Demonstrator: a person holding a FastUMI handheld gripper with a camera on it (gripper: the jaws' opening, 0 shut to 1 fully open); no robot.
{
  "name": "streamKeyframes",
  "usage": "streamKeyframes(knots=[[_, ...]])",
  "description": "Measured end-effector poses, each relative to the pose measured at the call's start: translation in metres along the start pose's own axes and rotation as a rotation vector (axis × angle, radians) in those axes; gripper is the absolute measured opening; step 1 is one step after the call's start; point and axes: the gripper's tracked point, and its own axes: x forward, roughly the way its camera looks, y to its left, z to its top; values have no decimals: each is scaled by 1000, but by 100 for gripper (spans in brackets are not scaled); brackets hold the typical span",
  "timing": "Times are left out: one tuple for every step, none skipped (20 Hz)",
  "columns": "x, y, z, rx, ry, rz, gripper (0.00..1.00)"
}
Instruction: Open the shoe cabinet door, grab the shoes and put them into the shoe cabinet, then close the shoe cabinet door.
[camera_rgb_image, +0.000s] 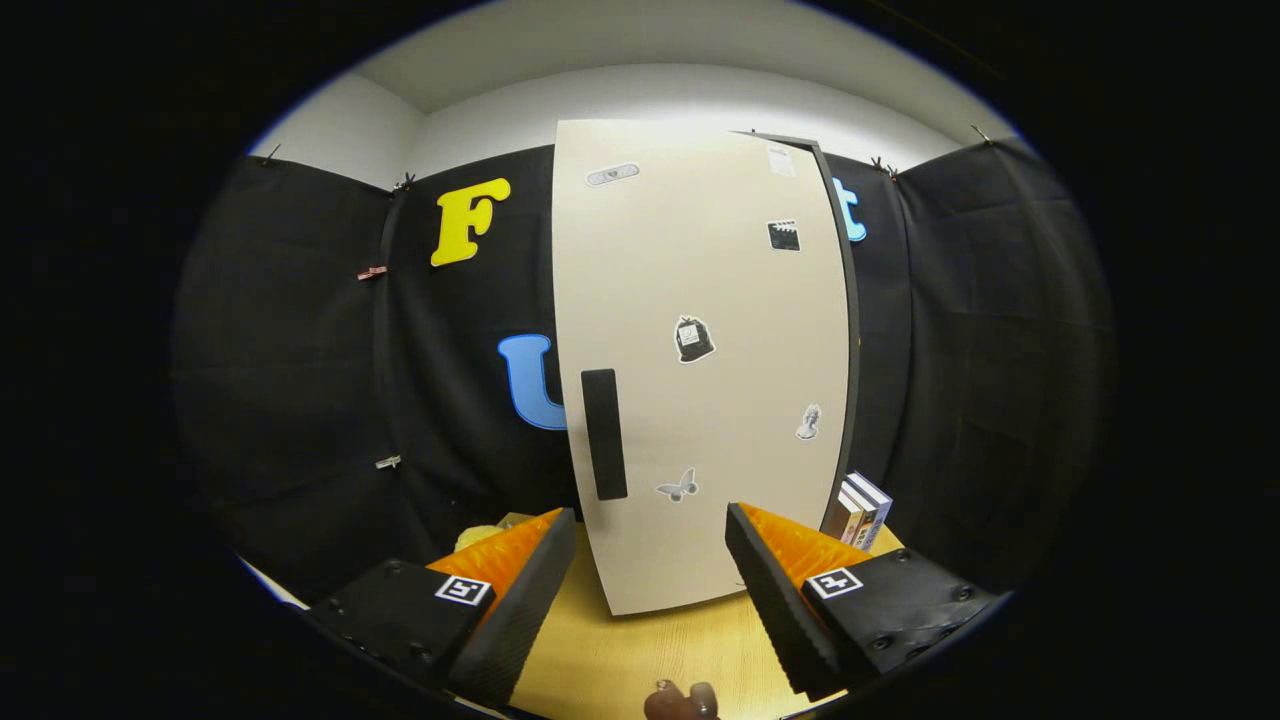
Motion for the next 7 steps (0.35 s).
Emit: streamKeyframes(knots=[[0,0,-1,-2,0,-2,98],[-1,0,0,-2,-1,-4,98],[-1,1,0,-3,-1,-4,99],[-1,2,0,-6,0,-5,99],[-1,1,-1,-8,0,-8,99],[-2,0,-1,-10,1,-10,98],[-3,0,-1,-12,1,-14,98]])
